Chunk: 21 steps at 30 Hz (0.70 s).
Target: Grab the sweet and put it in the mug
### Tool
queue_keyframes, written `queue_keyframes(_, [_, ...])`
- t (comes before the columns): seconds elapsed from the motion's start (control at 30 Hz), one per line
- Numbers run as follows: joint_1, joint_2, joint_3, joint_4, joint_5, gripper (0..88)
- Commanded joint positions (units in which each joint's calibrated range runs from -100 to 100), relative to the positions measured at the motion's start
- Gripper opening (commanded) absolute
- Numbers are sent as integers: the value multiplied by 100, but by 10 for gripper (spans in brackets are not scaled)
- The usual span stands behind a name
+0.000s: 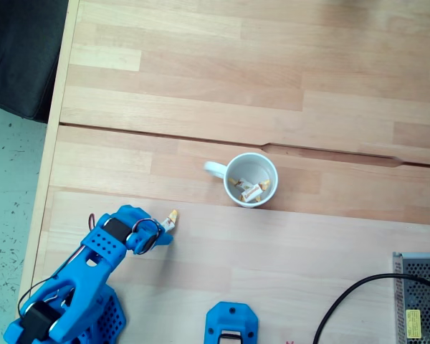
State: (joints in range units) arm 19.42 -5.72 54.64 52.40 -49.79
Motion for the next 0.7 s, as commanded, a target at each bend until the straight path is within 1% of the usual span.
queue_keyframes(0.0, [26, -56, -22, -63, 44, 280])
queue_keyframes(0.27, [26, -90, -31, -55, 39, 270])
queue_keyframes(0.5, [33, -151, -31, -38, 34, 160])
queue_keyframes(0.67, [40, -151, -31, -55, 24, 98])
